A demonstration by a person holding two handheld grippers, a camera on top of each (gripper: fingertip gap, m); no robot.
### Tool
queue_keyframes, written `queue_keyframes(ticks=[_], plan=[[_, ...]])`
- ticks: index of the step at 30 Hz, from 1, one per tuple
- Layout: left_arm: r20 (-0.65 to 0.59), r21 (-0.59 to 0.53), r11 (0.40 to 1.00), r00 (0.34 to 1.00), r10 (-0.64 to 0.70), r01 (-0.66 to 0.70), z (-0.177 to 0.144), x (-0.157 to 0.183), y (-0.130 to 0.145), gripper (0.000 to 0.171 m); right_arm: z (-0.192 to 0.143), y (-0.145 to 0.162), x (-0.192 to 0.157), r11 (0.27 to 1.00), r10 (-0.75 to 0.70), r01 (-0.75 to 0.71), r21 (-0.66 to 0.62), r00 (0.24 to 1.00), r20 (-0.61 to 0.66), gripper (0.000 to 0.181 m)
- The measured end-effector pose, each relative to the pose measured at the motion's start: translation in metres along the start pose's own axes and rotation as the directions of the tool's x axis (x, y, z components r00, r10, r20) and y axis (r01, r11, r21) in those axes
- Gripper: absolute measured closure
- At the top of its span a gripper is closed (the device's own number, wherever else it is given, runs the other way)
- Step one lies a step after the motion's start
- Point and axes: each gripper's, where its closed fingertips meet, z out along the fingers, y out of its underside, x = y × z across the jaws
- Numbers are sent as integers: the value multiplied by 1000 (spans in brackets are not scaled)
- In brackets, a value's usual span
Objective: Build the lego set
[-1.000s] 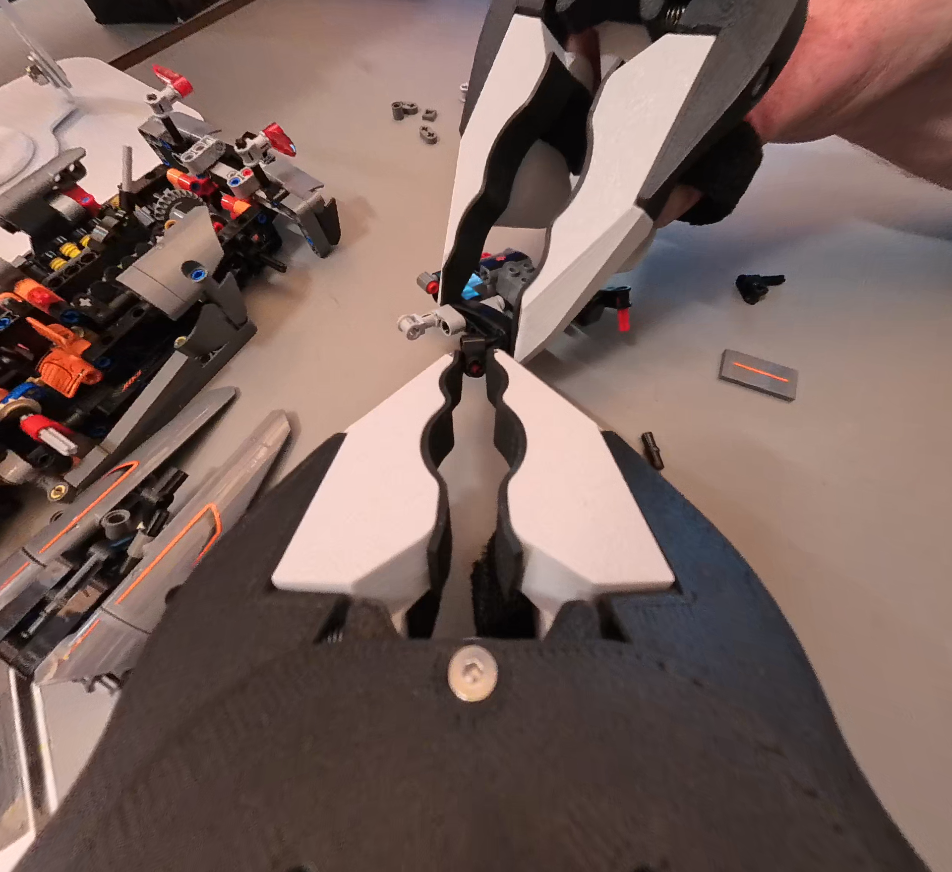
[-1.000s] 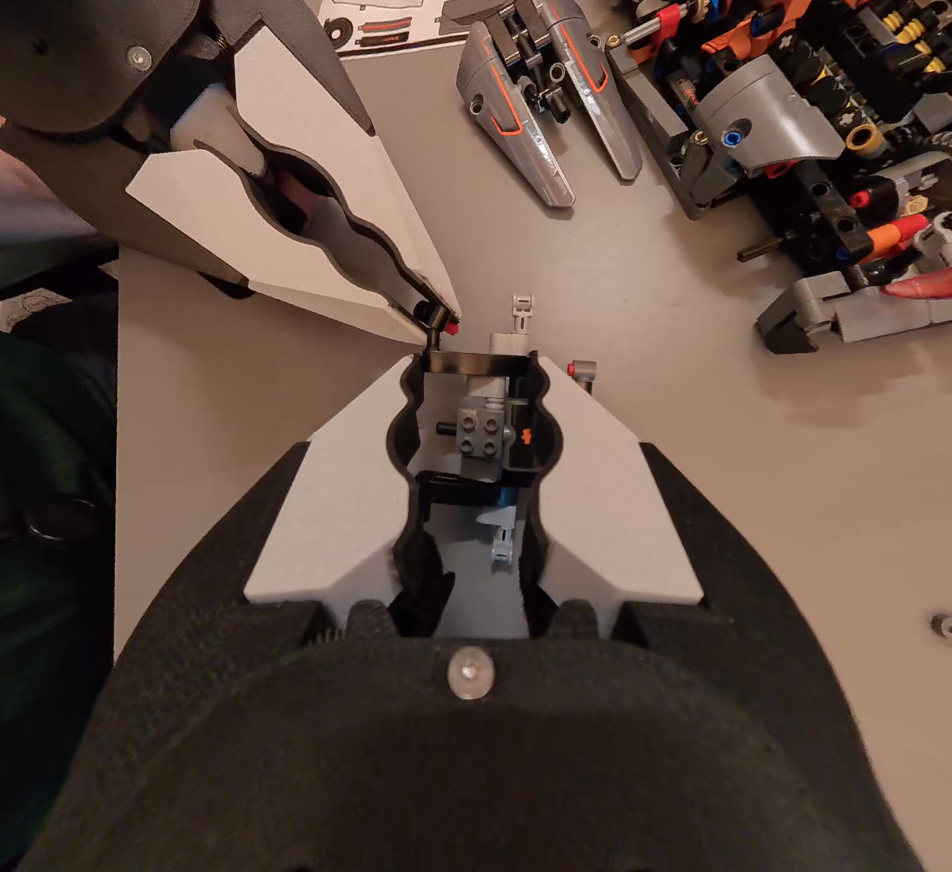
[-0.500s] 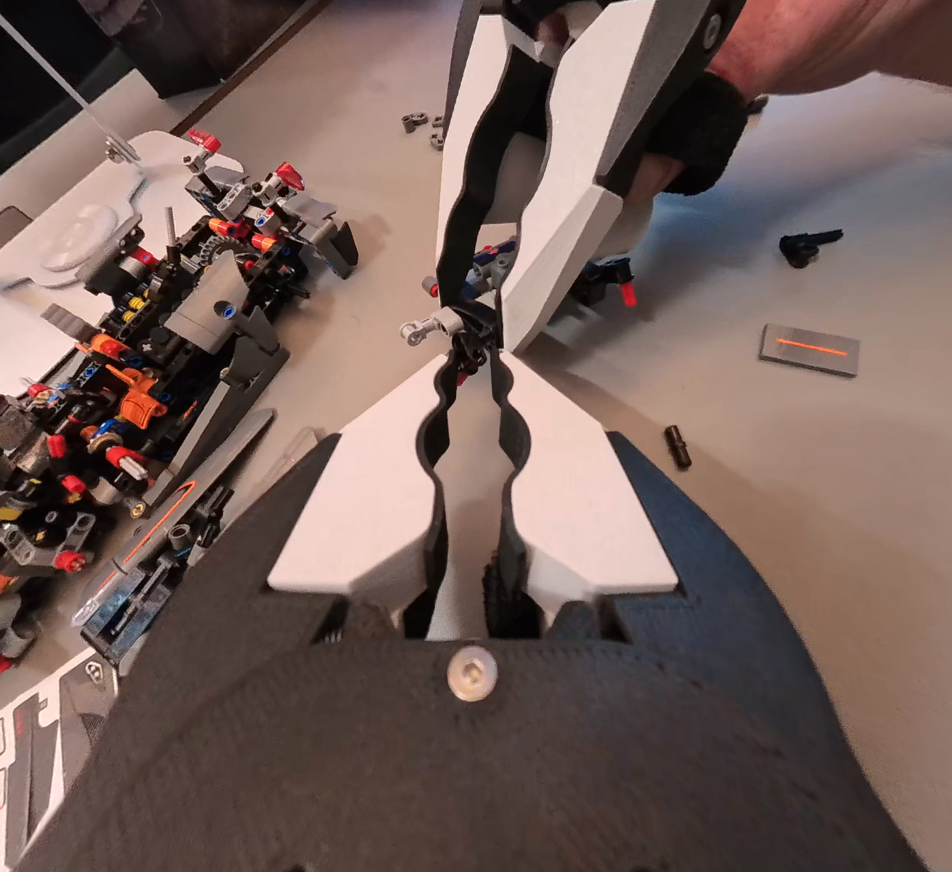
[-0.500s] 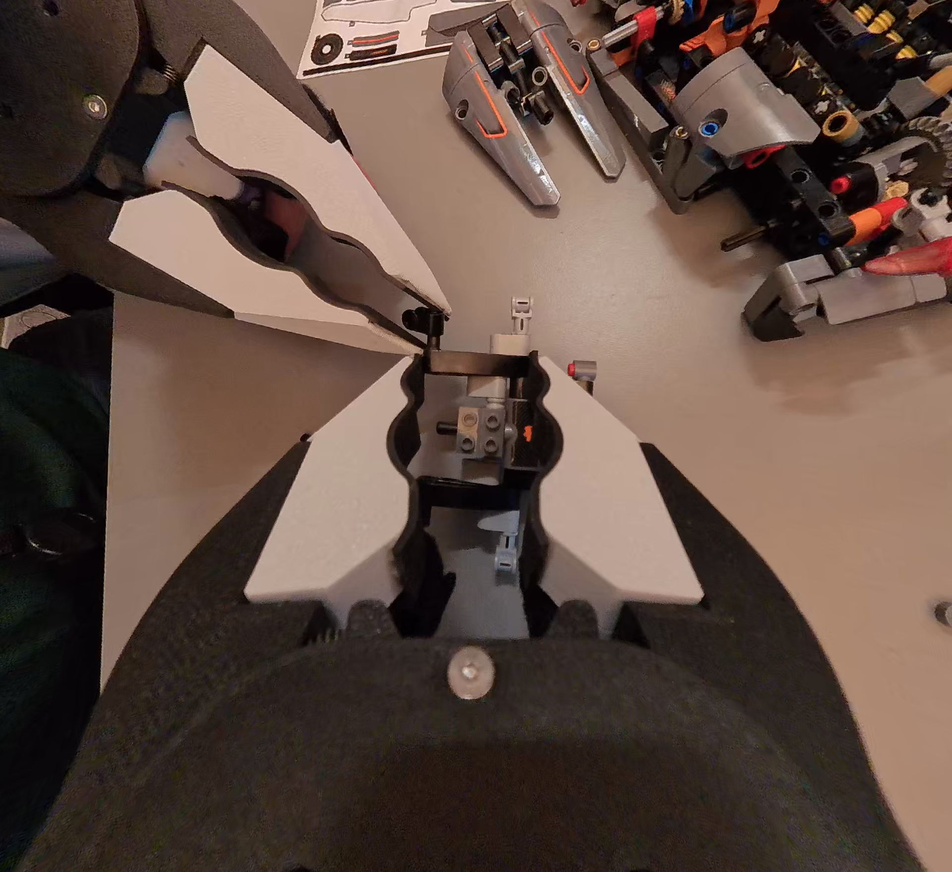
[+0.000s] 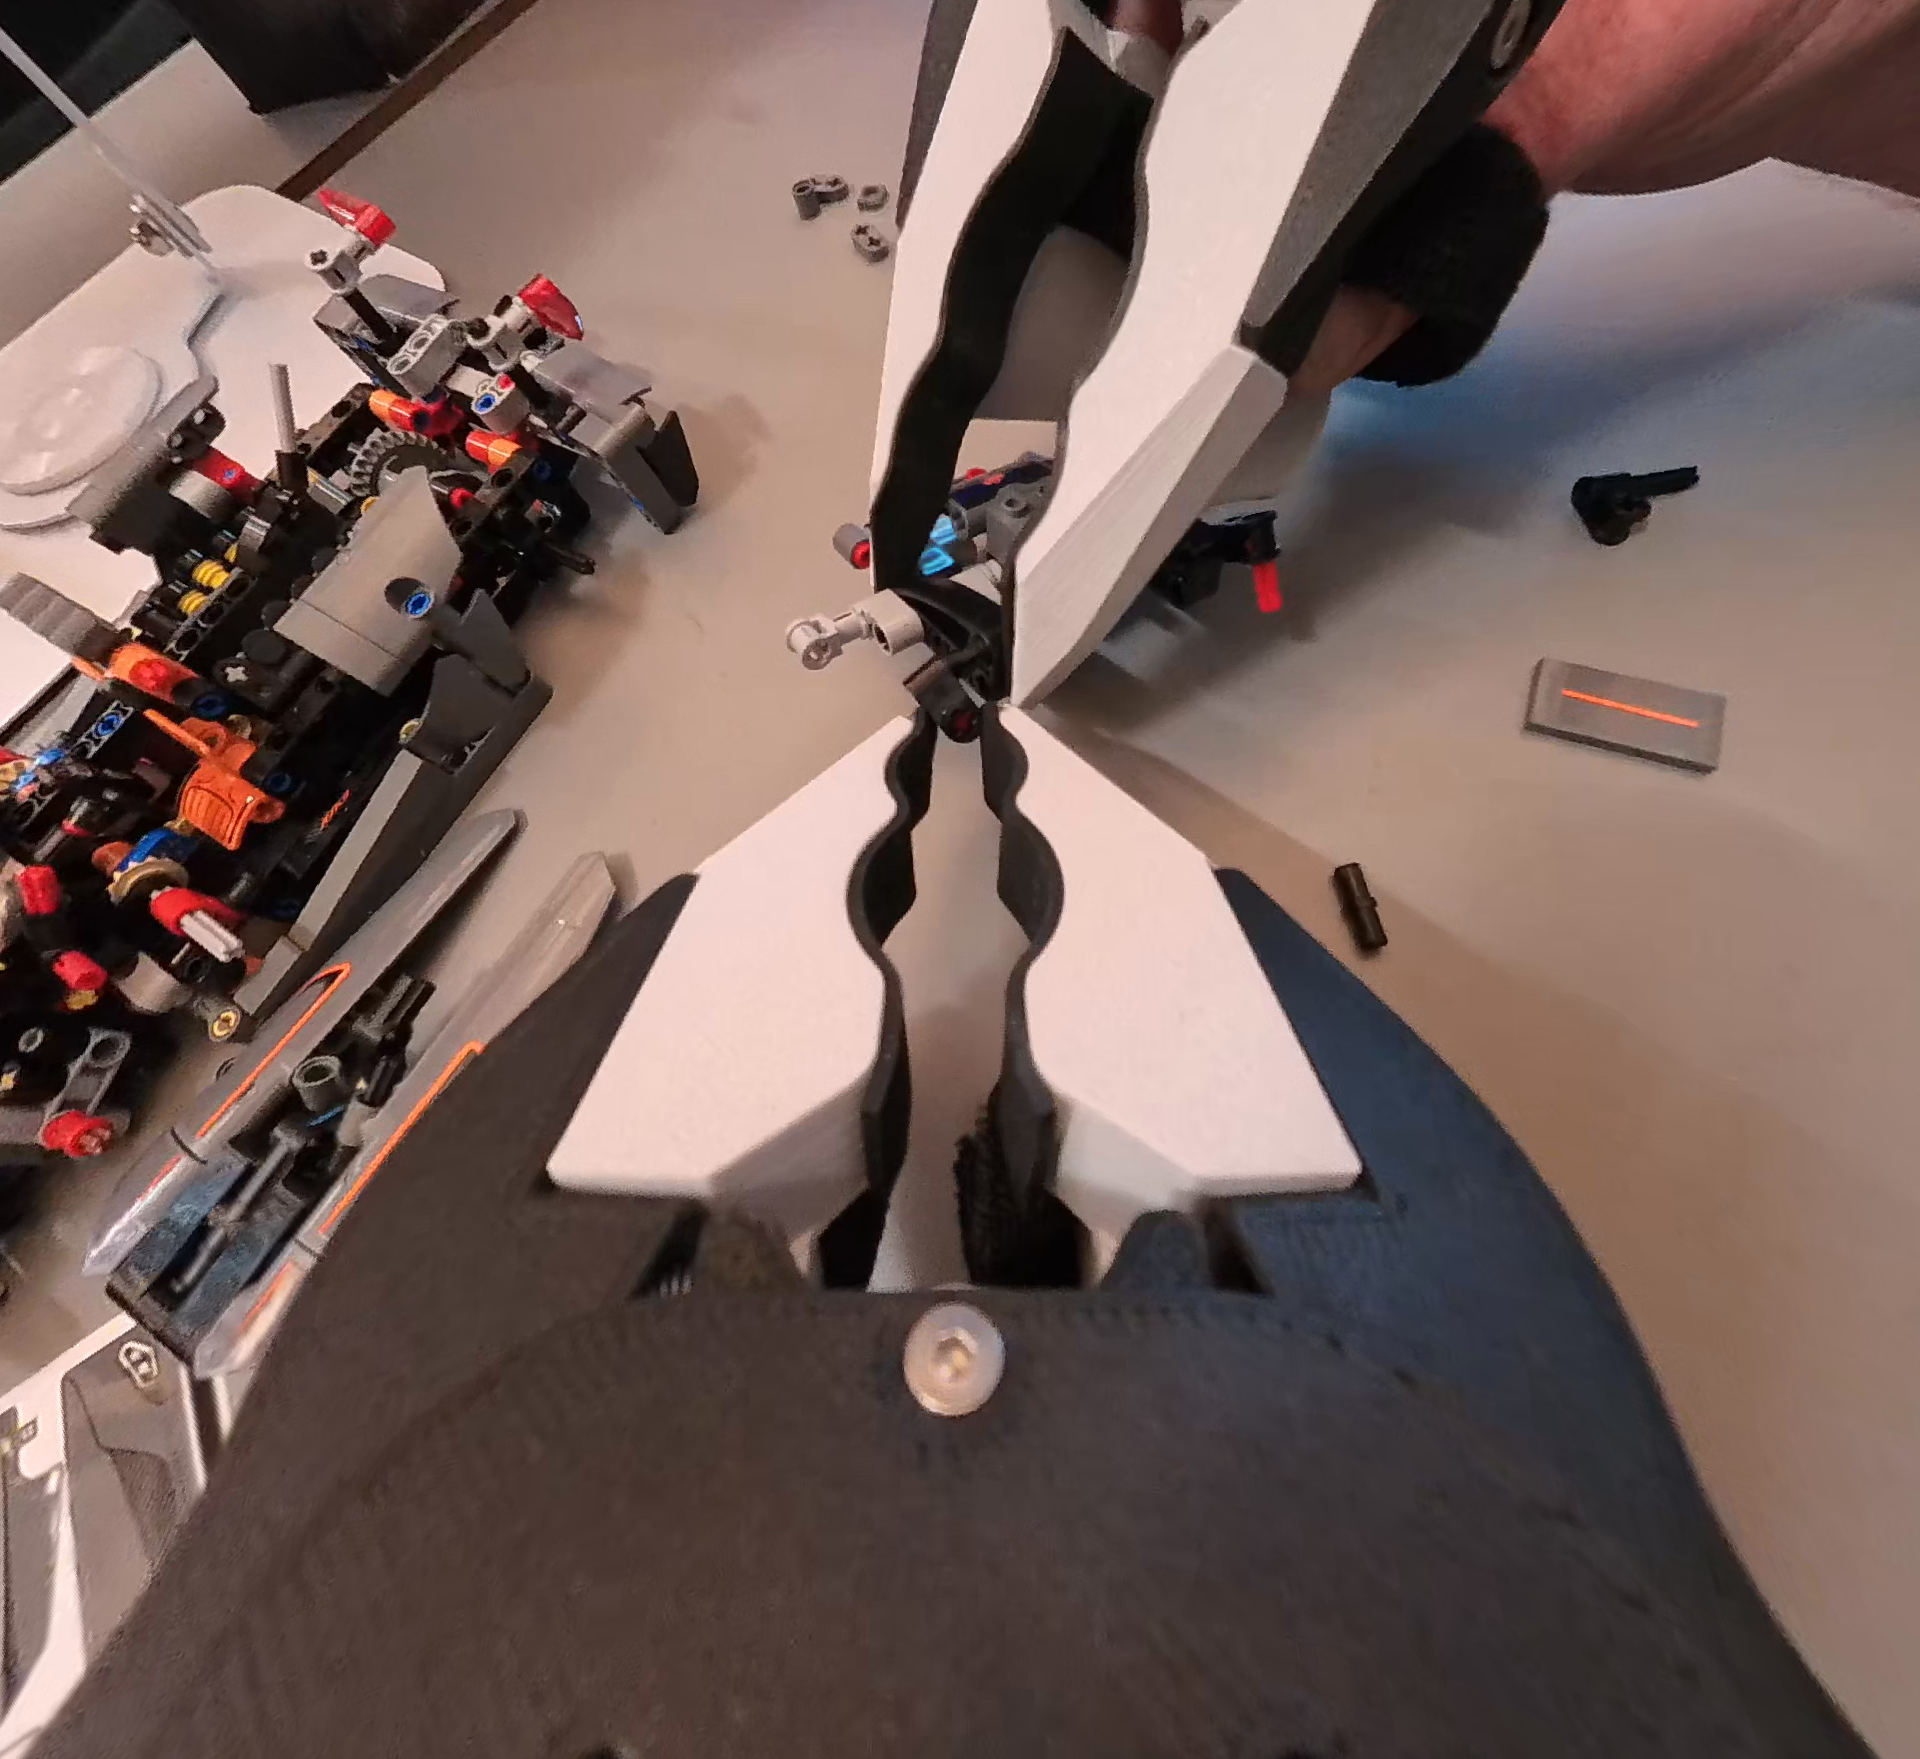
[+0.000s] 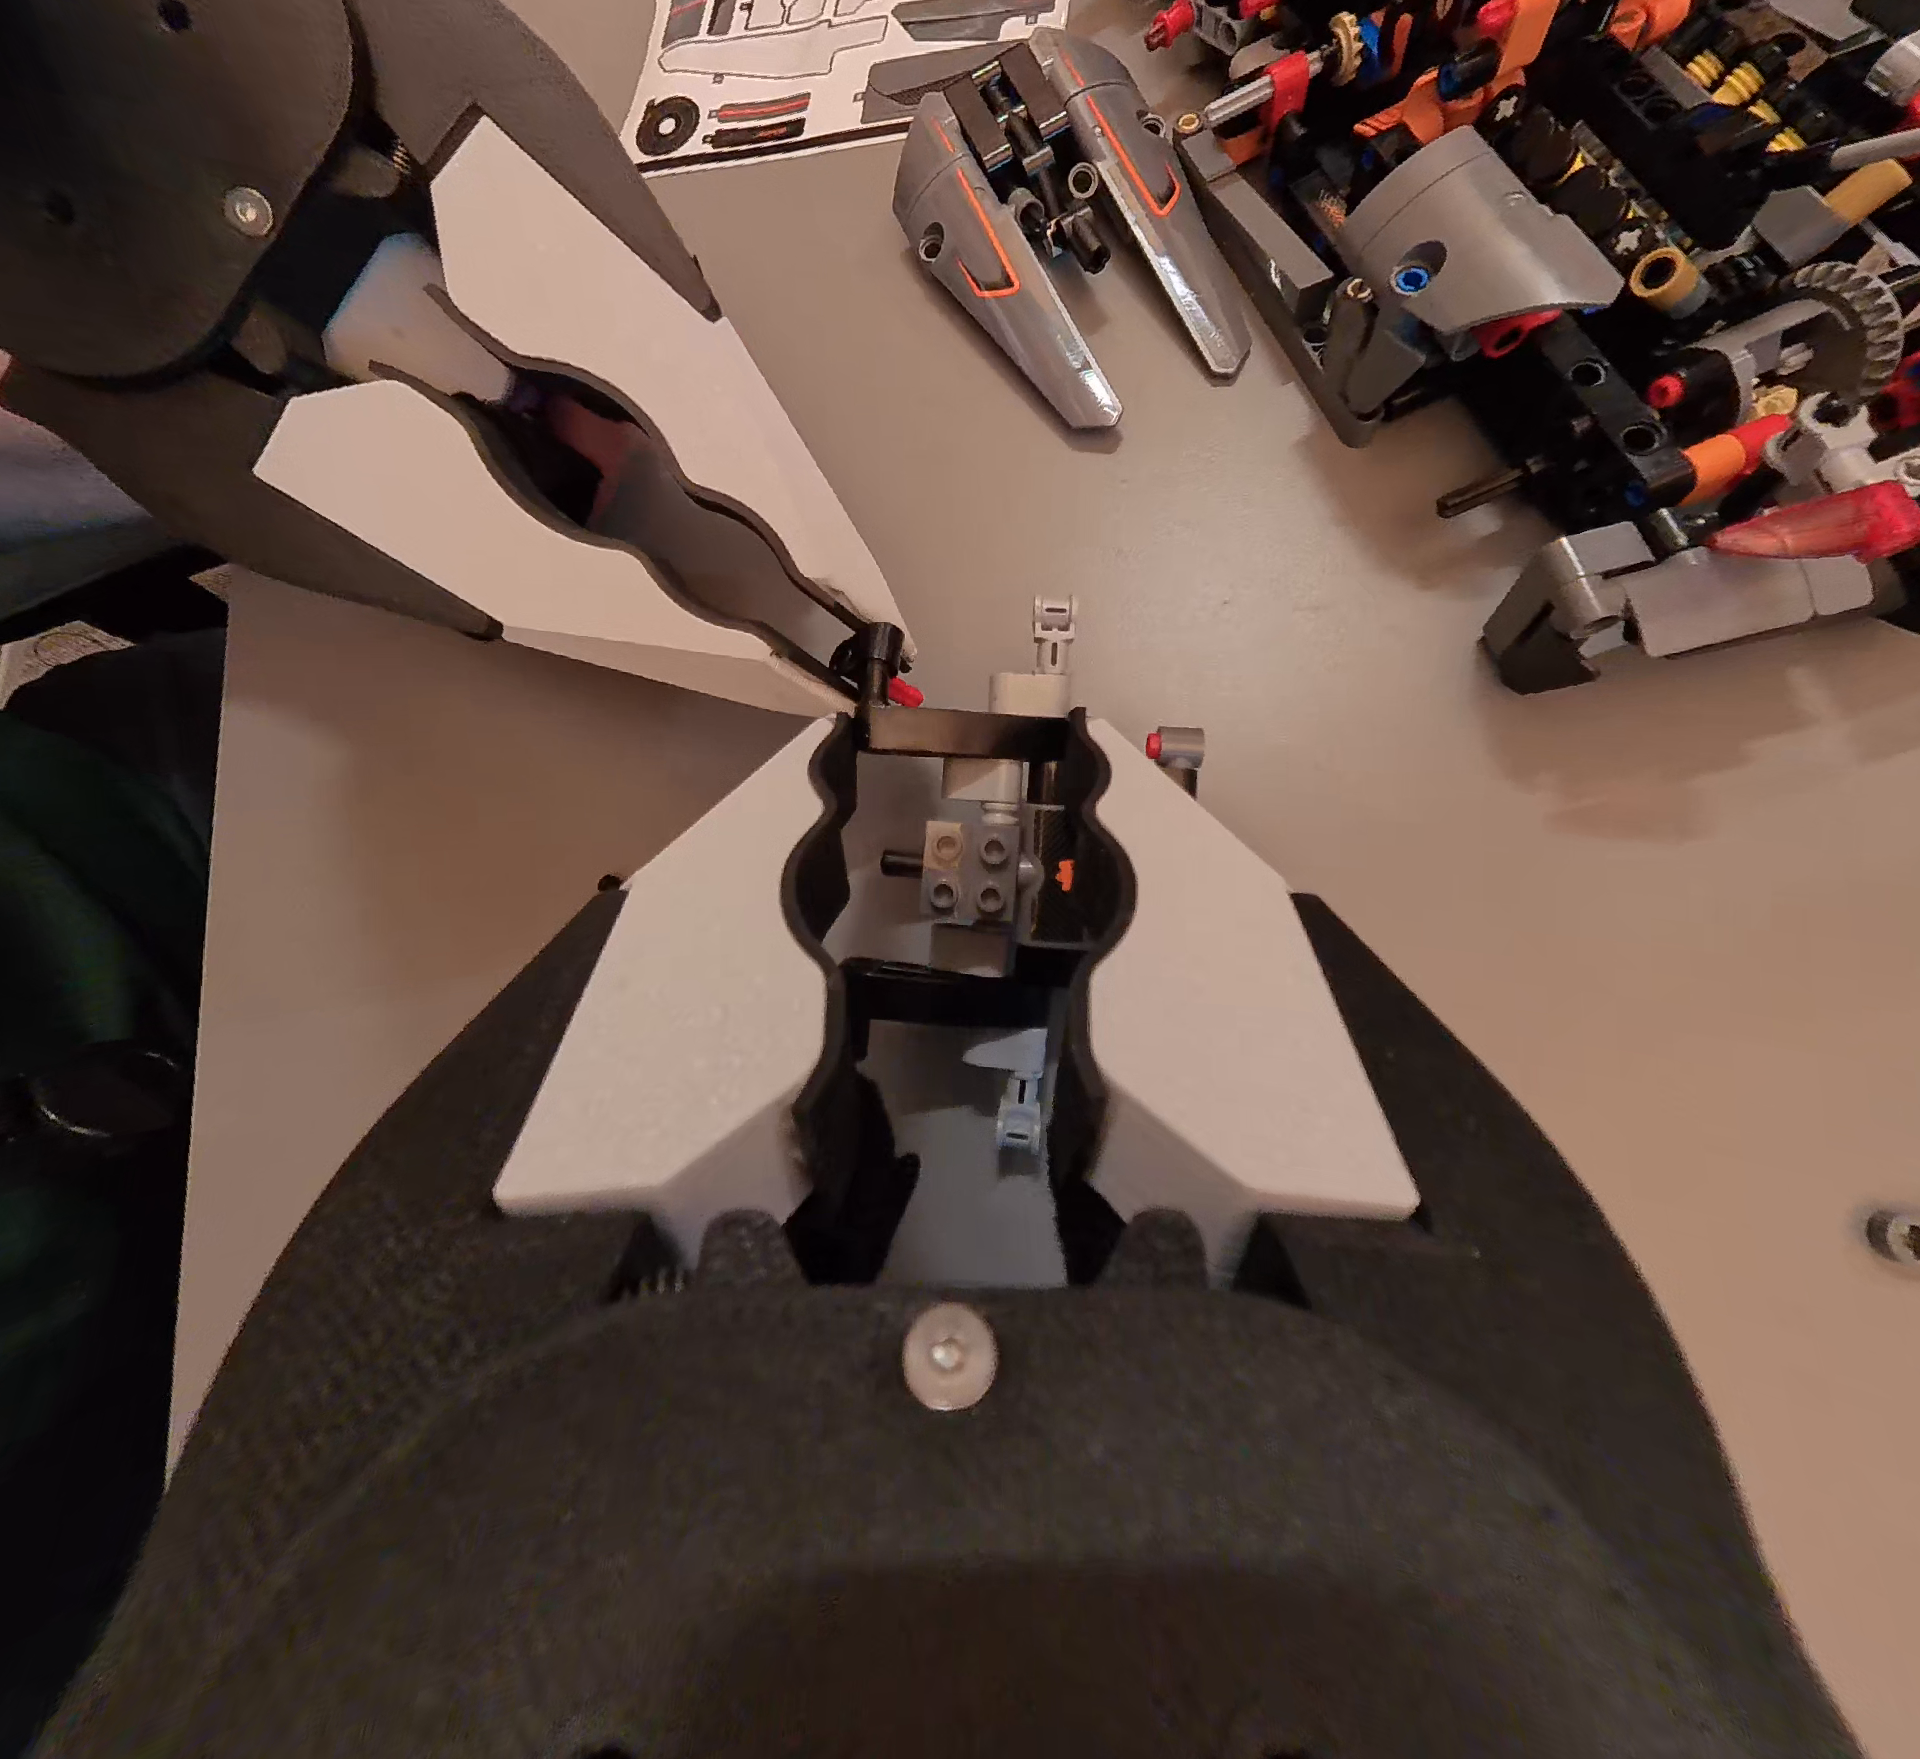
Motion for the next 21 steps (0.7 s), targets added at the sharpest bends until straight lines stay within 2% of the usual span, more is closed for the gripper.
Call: queue_keyframes(ticks=[9,16,21], plan=[[-63,-137,988,996,58,-66,0,2,6,165,2,3,1,999,-43,42,-25,998,-40,143],[-9,-208,958,980,200,-198,1,0,8,166,4,5,3,996,-74,71,-49,995,-71,143],[-5,-242,938,967,254,-248,2,0,11,166,5,7,4,993,-100,93,-70,991,-94,143]])
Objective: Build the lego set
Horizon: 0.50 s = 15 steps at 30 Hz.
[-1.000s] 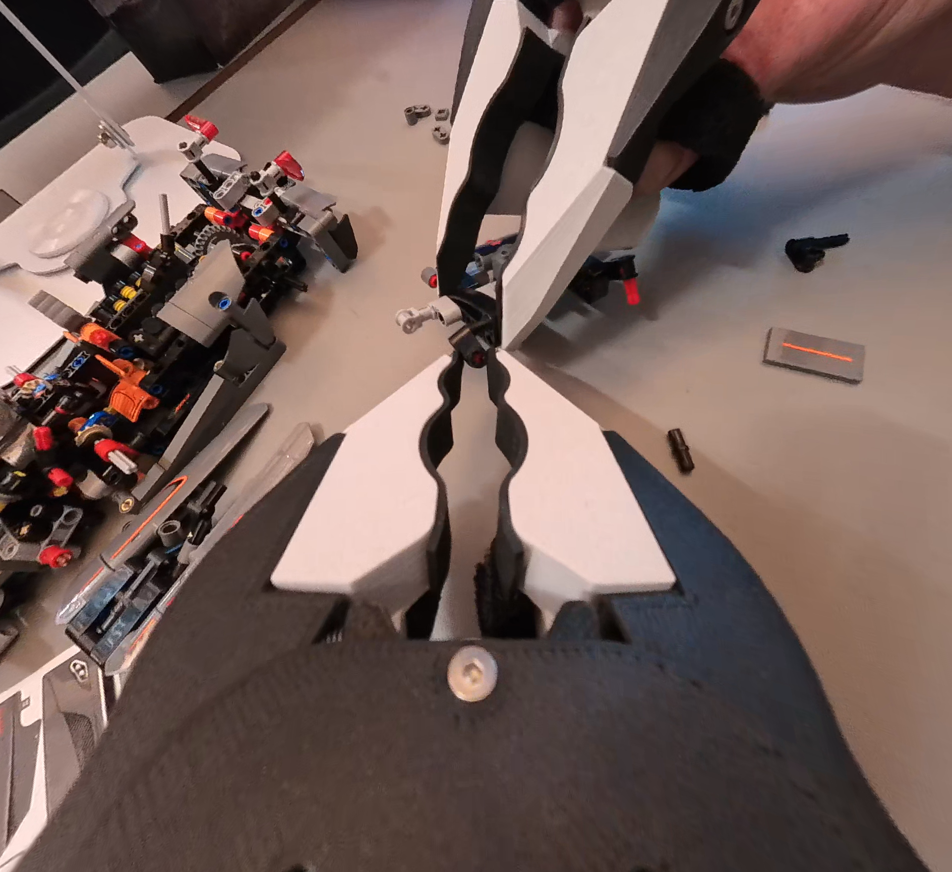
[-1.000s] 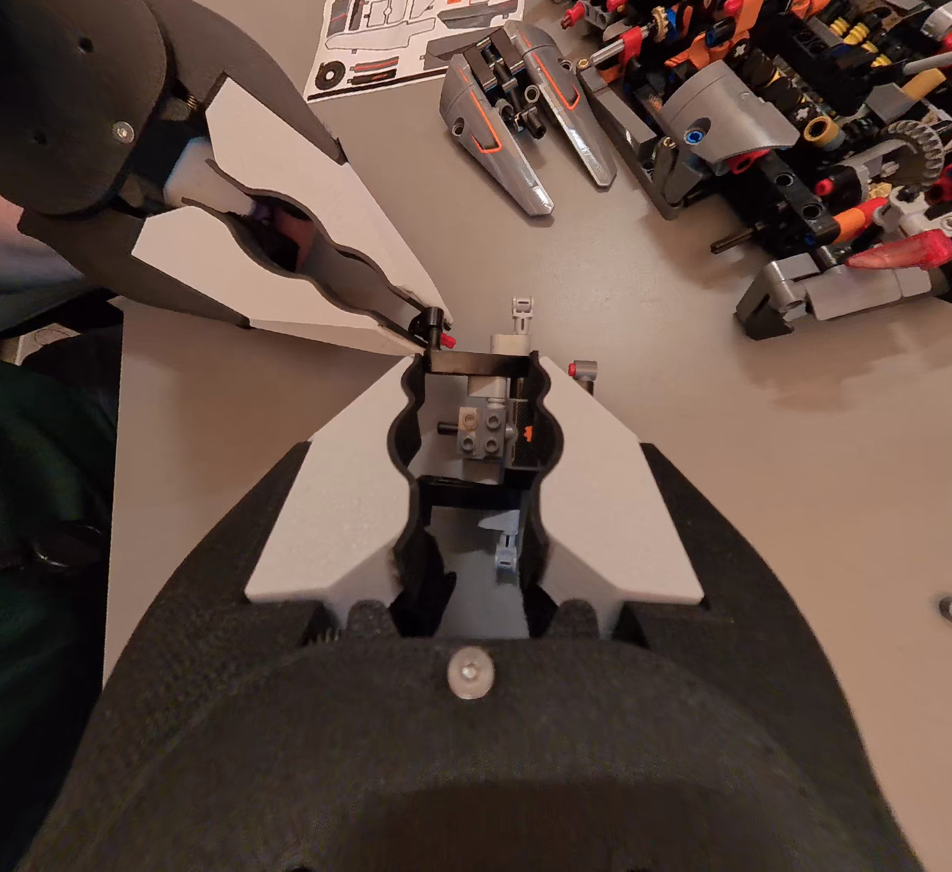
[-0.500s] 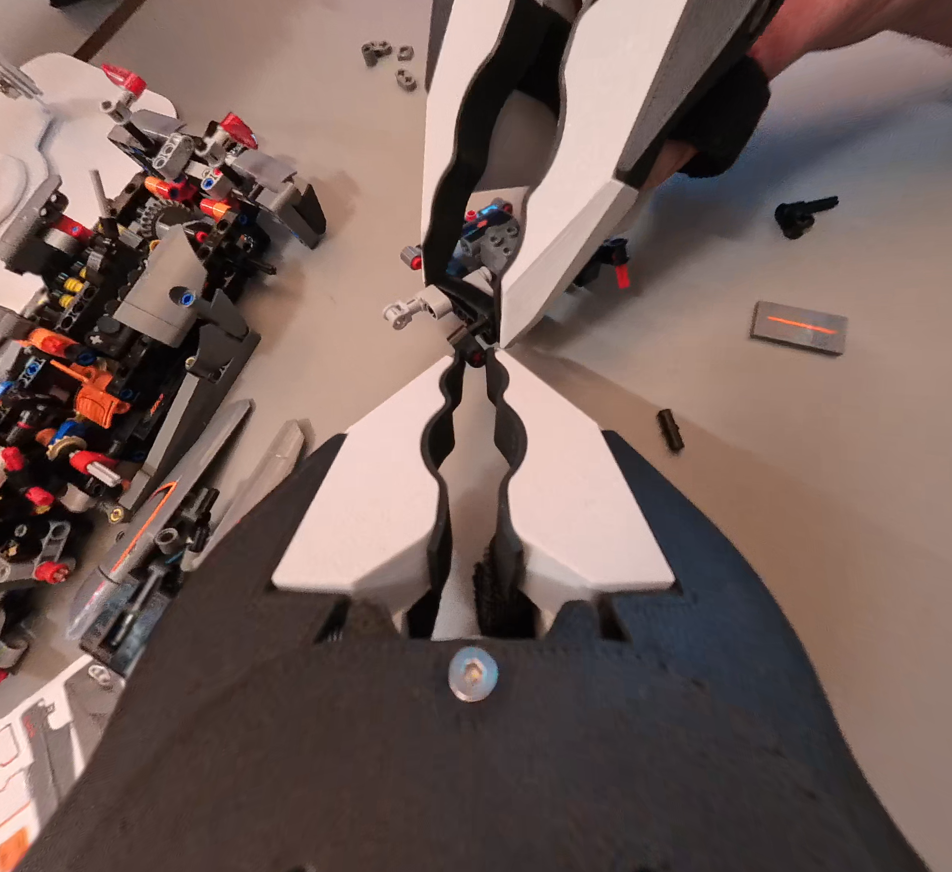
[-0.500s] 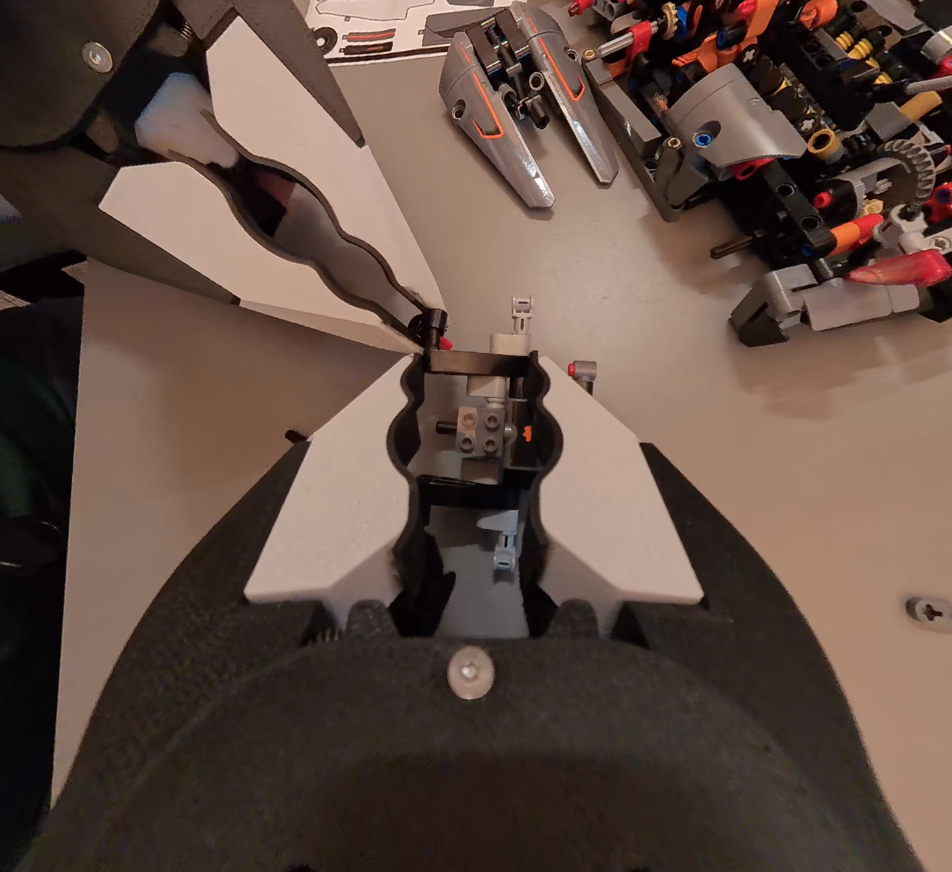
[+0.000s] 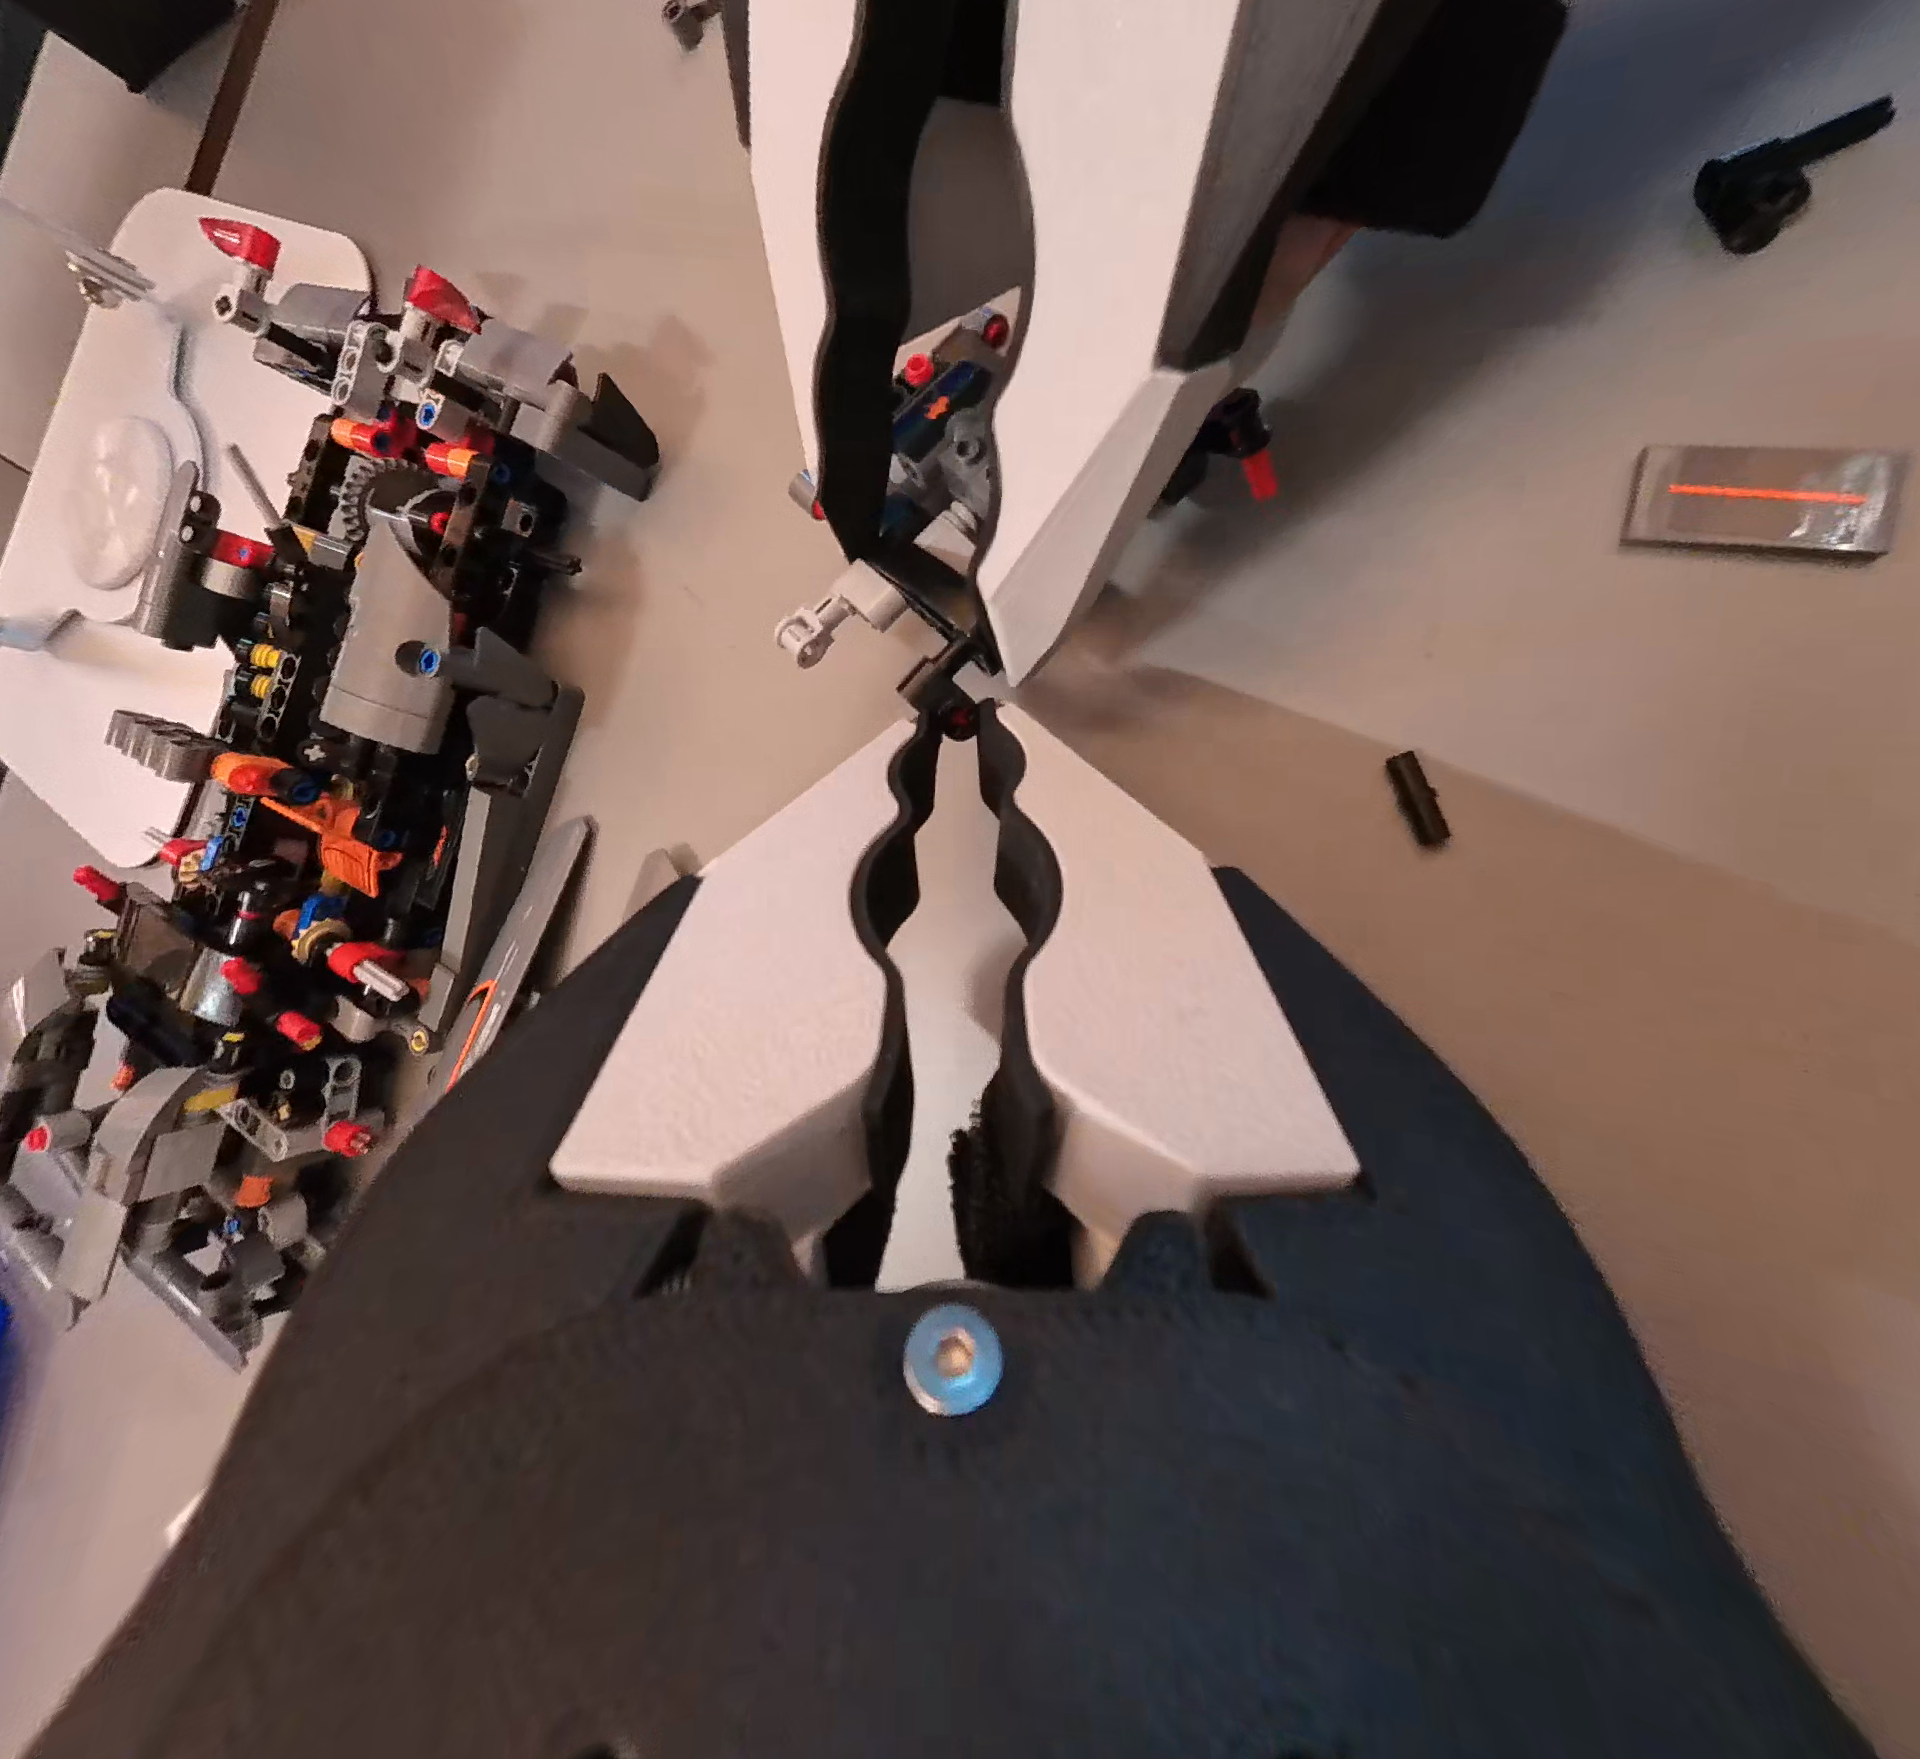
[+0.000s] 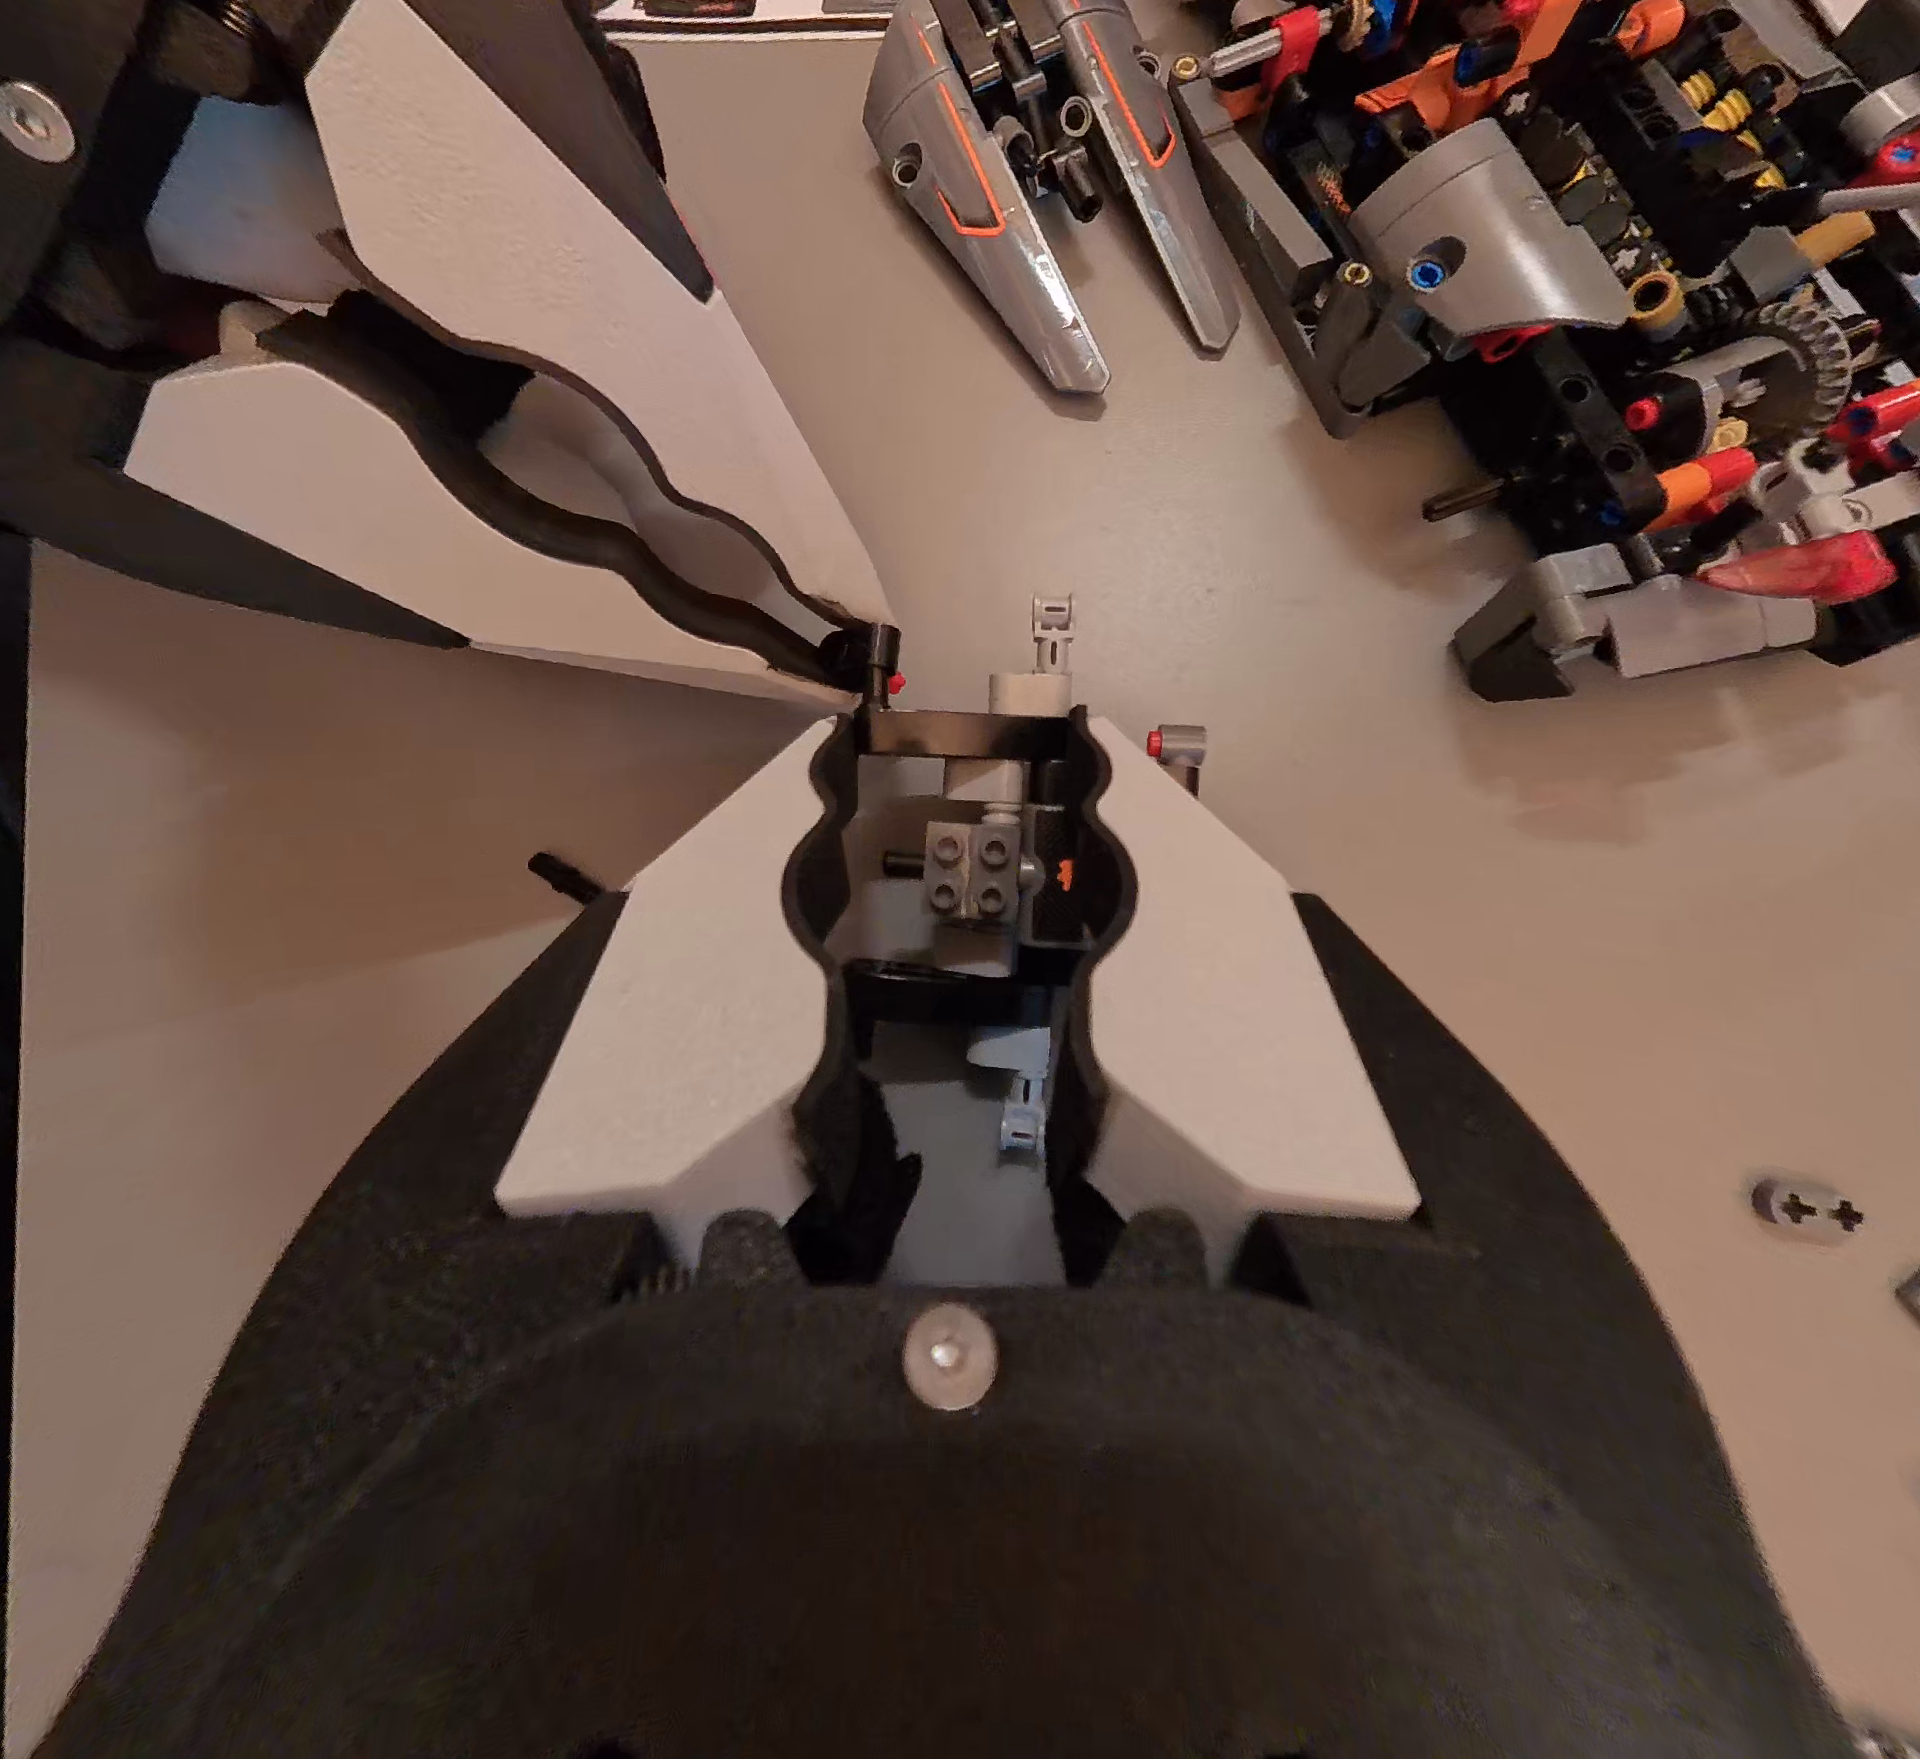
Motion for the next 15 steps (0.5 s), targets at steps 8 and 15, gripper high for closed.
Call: queue_keyframes(ticks=[8,15], plan=[[2,-43,999,1000,25,-24,3,1,5,166,4,2,1,999,-41,40,-24,998,-50,144],[30,-88,993,997,76,-73,6,2,7,167,6,4,3,998,-52,49,-42,995,-80,143]])
